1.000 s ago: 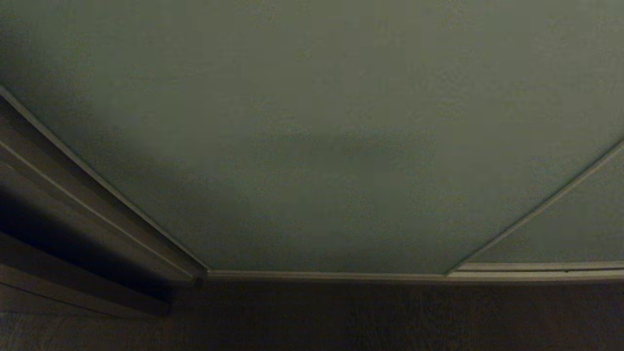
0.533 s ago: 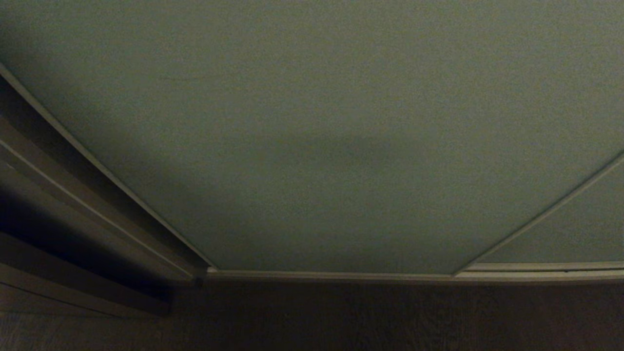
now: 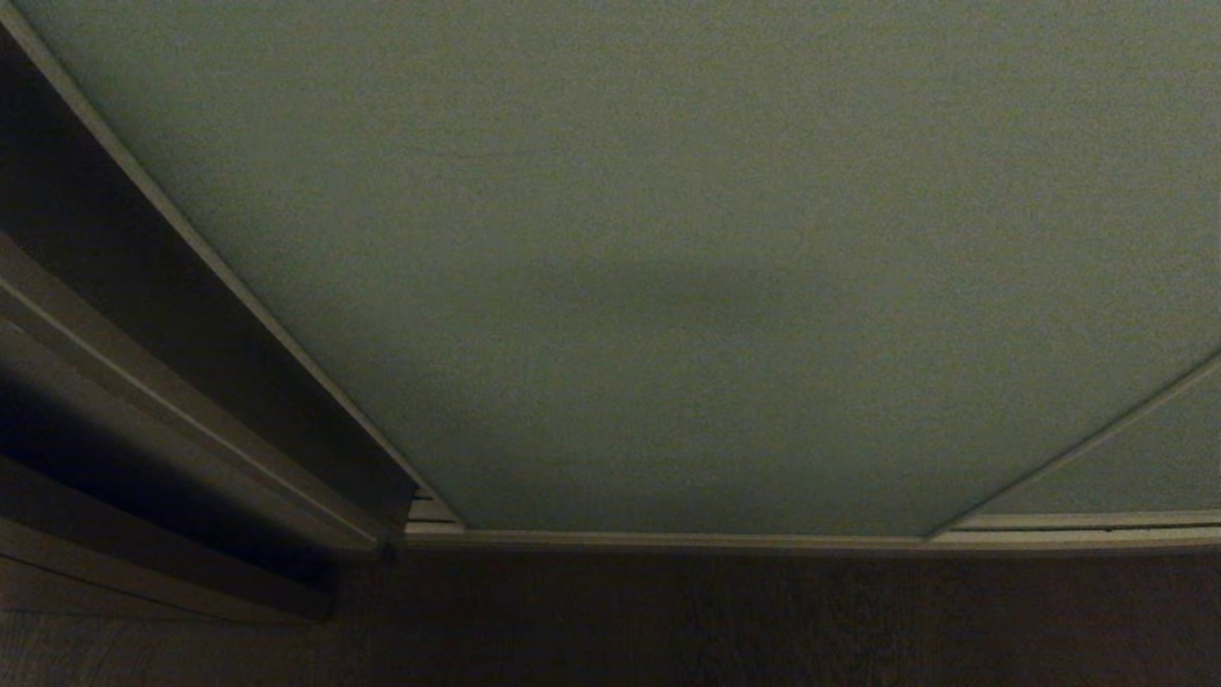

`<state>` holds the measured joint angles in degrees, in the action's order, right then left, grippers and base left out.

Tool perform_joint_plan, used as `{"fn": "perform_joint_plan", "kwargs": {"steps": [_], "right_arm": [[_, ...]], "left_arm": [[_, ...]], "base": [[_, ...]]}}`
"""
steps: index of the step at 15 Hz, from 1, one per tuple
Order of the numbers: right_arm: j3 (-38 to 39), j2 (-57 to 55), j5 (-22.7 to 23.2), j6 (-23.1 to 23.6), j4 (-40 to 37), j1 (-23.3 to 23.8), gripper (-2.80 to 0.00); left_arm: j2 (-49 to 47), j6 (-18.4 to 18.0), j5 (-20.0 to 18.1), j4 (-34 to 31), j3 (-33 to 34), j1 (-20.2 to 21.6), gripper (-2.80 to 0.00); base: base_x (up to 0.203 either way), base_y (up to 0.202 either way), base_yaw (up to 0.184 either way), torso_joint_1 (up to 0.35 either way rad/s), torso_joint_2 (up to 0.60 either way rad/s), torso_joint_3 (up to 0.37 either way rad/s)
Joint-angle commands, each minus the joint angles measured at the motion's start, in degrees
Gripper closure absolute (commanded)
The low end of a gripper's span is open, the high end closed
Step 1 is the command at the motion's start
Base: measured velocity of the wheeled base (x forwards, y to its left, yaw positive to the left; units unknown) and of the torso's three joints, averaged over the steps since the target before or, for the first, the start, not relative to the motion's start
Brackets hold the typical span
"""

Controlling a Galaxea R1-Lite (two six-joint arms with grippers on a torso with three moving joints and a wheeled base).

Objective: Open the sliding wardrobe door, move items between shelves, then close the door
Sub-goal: Open the door

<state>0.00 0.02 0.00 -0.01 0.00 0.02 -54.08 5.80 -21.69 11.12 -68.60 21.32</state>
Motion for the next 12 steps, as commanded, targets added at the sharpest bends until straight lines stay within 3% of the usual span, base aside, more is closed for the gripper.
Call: {"fn": "perform_joint_plan", "kwargs": {"steps": [1,4,9,12], "right_arm": [[0.0,0.0,0.0,0.0,0.0,0.1,0.0],[0.0,0.0,0.0,0.0,0.0,0.0,0.0],[0.0,0.0,0.0,0.0,0.0,0.0,0.0],[0.0,0.0,0.0,0.0,0.0,0.0,0.0]], "left_arm": [[4.2,0.1,0.5,-0.8,0.2,0.1,0.0],[4.7,-0.1,0.8,-2.5,2.3,0.1,0.0],[-3.6,-0.4,0.3,-3.3,2.2,0.0,0.0],[-9.2,-0.2,-6.4,-3.6,-0.9,-0.2,0.0]], "base": [[0.0,0.0,0.0,0.0,0.0,0.0],[0.0,0.0,0.0,0.0,0.0,0.0],[0.0,0.0,0.0,0.0,0.0,0.0],[0.0,0.0,0.0,0.0,0.0,0.0]]}}
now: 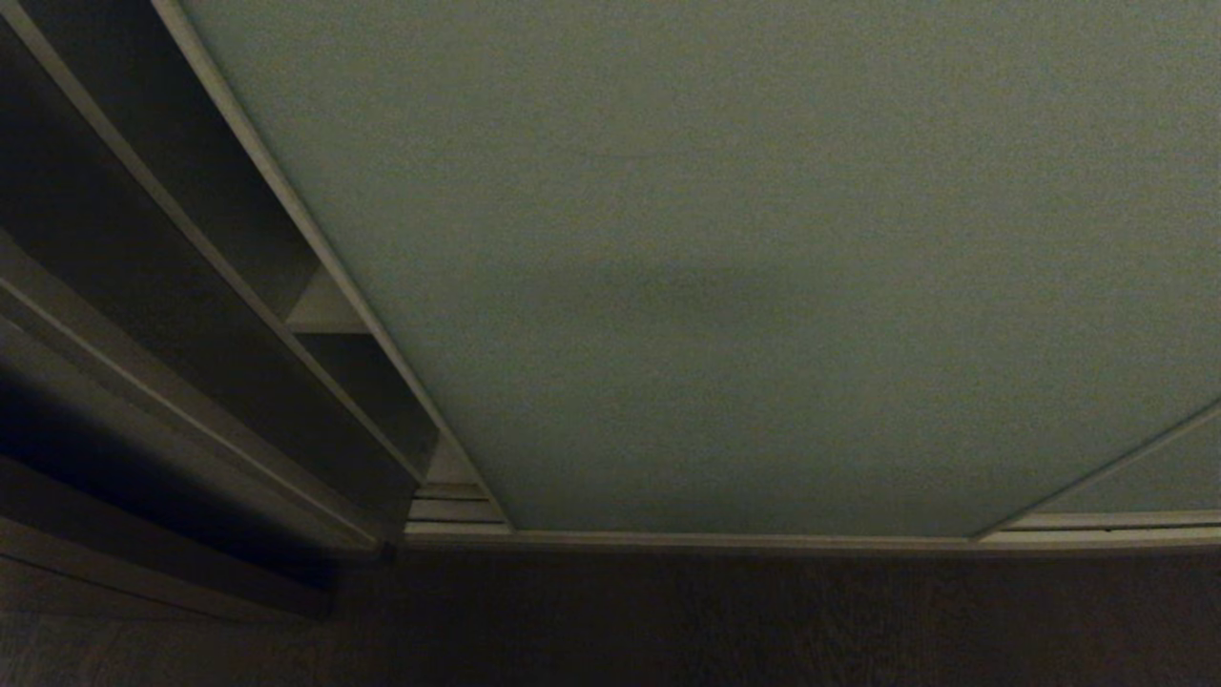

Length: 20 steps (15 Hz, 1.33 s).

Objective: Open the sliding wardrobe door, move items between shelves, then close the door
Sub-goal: Open the door

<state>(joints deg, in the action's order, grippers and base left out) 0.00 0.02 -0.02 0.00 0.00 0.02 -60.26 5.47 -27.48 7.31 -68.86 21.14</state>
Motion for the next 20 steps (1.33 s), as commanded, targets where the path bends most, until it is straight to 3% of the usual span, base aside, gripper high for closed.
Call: {"fn": "perform_joint_plan", "kwargs": {"steps": [1,5,6,10,13,19,20], "right_arm": [[0.0,0.0,0.0,0.0,0.0,0.0,0.0],[0.0,0.0,0.0,0.0,0.0,0.0,0.0],[0.0,0.0,0.0,0.0,0.0,0.1,0.0],[0.0,0.0,0.0,0.0,0.0,0.0,0.0],[0.0,0.0,0.0,0.0,0.0,0.1,0.0],[0.0,0.0,0.0,0.0,0.0,0.1,0.0],[0.0,0.0,0.0,0.0,0.0,0.1,0.0]], "left_arm": [[-4.4,0.1,-1.2,-0.3,-2.5,-0.6,0.0],[-10.1,0.0,-0.5,-3.5,-8.8,-6.4,0.0],[-11.5,-0.1,1.6,-4.5,-10.3,-8.5,0.0],[-17.3,-5.6,17.4,-7.2,-15.1,-19.4,0.0],[-20.9,-9.2,22.7,-7.0,-19.5,-23.0,0.0],[-24.3,-9.8,35.9,-7.6,-23.9,-32.9,0.0],[-25.0,-10.1,39.5,-7.6,-24.9,-35.1,0.0]], "base": [[0.0,0.0,0.0,0.0,0.0,0.0],[0.0,0.0,0.0,0.0,0.0,0.0],[0.0,0.0,0.0,0.0,0.0,0.0],[0.0,0.0,0.0,0.0,0.0,0.0],[0.0,0.0,0.0,0.0,0.0,0.0],[0.0,0.0,0.0,0.0,0.0,0.0],[0.0,0.0,0.0,0.0,0.0,0.0]]}}
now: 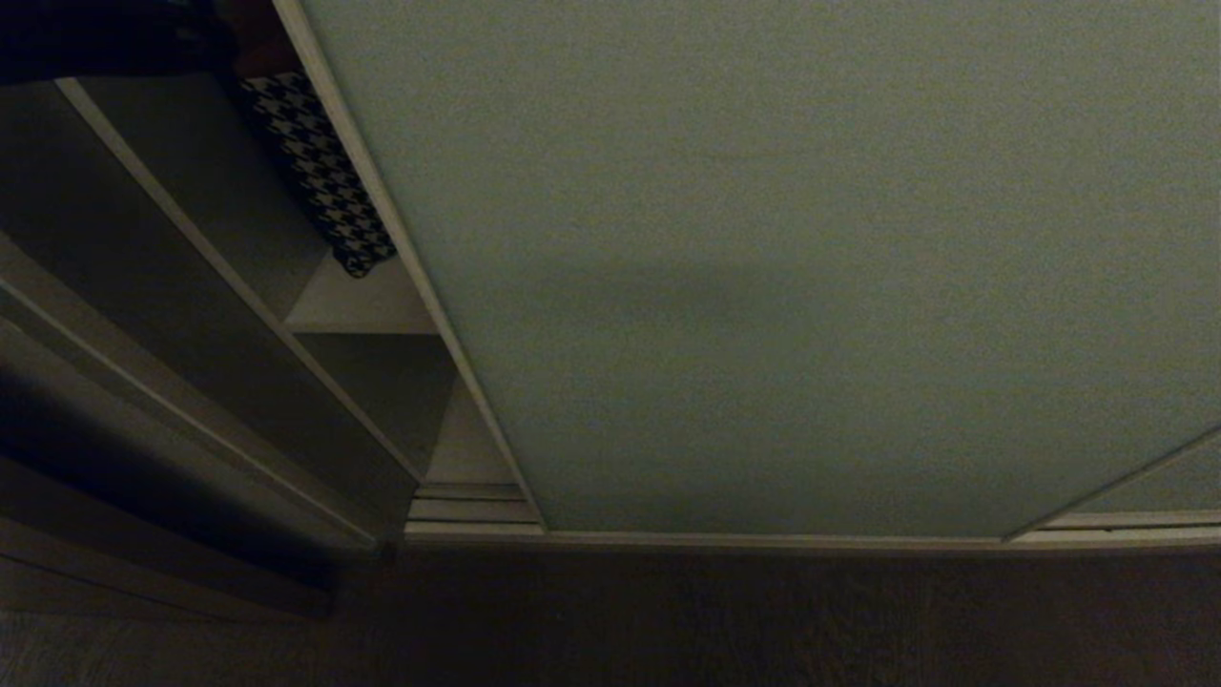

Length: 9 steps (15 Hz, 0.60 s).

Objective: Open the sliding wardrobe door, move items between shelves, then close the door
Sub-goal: Open the door

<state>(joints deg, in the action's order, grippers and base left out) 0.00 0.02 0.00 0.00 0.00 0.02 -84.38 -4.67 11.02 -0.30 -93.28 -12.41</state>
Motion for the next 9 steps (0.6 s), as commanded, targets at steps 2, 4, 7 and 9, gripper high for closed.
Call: {"fn": "perform_joint_plan", "kwargs": {"steps": [2,4,7,9], "right_arm": [[0.0,0.0,0.0,0.0,0.0,0.0,0.0],[0.0,0.0,0.0,0.0,0.0,0.0,0.0],[0.0,0.0,0.0,0.0,0.0,0.0,0.0],[0.0,0.0,0.0,0.0,0.0,0.0,0.0]], "left_arm": [[-1.6,-0.6,4.4,0.2,-1.2,-4.4,0.0],[-1.7,-0.8,7.4,0.4,-1.6,-7.4,0.0],[-1.9,-0.6,9.5,0.7,-1.5,-10.9,0.0],[-1.8,-0.6,9.5,0.9,-1.6,-13.0,0.0]], "base": [[0.0,0.0,0.0,0.0,0.0,0.0],[0.0,0.0,0.0,0.0,0.0,0.0],[0.0,0.0,0.0,0.0,0.0,0.0],[0.0,0.0,0.0,0.0,0.0,0.0]]}}
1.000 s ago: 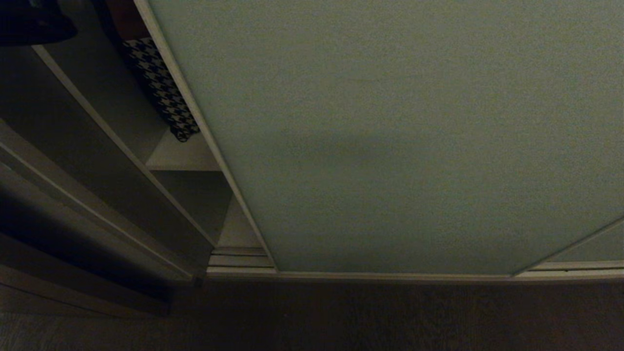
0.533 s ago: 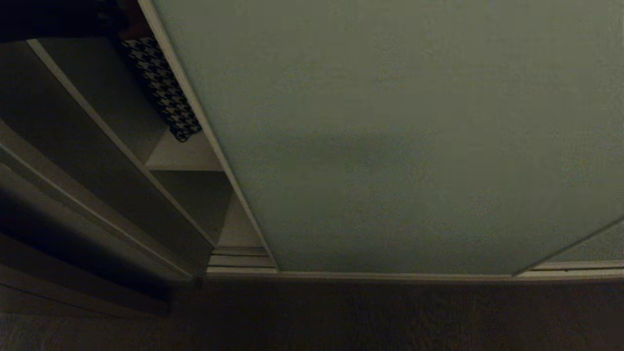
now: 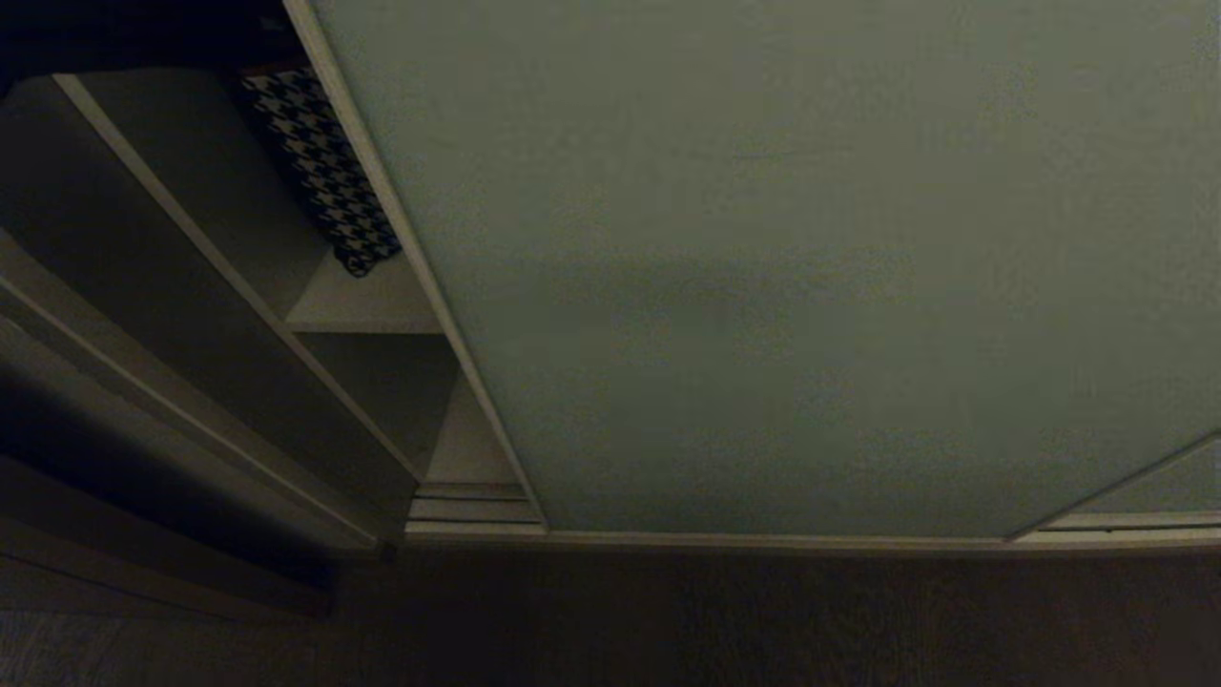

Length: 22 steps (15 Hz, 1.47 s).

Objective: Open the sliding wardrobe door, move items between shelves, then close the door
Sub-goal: Open the door

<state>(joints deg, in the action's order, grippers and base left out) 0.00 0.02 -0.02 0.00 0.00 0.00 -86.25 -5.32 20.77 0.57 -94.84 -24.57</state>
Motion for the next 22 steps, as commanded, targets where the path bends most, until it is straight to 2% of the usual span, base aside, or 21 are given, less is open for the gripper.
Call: {"fn": "perform_joint_plan", "kwargs": {"steps": [1,4,6,10,13,19,22], "right_arm": [[0.0,0.0,0.0,0.0,0.0,0.0,0.0],[0.0,0.0,0.0,0.0,0.0,0.0,0.0],[0.0,0.0,0.0,0.0,0.0,0.0,0.0],[0.0,0.0,0.0,0.0,0.0,0.1,0.0],[0.0,0.0,0.0,0.0,0.0,0.1,0.0],[0.0,0.0,0.0,0.0,0.0,0.1,0.0],[0.0,0.0,0.0,0.0,0.0,0.0,0.0]], "left_arm": [[0.1,0.0,-0.2,0.0,-0.1,-1.9,0.0],[0.1,0.0,0.3,-0.1,-0.1,-5.0,0.0],[-0.8,-0.1,2.3,-0.1,-0.6,-8.0,0.0],[-5.2,-0.3,7.4,-0.1,-4.0,-17.4,0.0],[-8.1,-0.5,8.2,-0.3,-7.3,-22.8,0.0],[-11.2,-1.8,8.0,-0.7,-10.8,-29.4,0.0],[-9.4,-1.4,8.3,-0.2,-10.2,-29.1,0.0]], "base": [[0.0,0.0,0.0,0.0,0.0,0.0],[0.0,0.0,0.0,0.0,0.0,0.0],[0.0,0.0,0.0,0.0,0.0,0.0],[0.0,0.0,0.0,0.0,0.0,0.0],[0.0,0.0,0.0,0.0,0.0,0.0],[0.0,0.0,0.0,0.0,0.0,0.0],[0.0,0.0,0.0,0.0,0.0,0.0]]}}
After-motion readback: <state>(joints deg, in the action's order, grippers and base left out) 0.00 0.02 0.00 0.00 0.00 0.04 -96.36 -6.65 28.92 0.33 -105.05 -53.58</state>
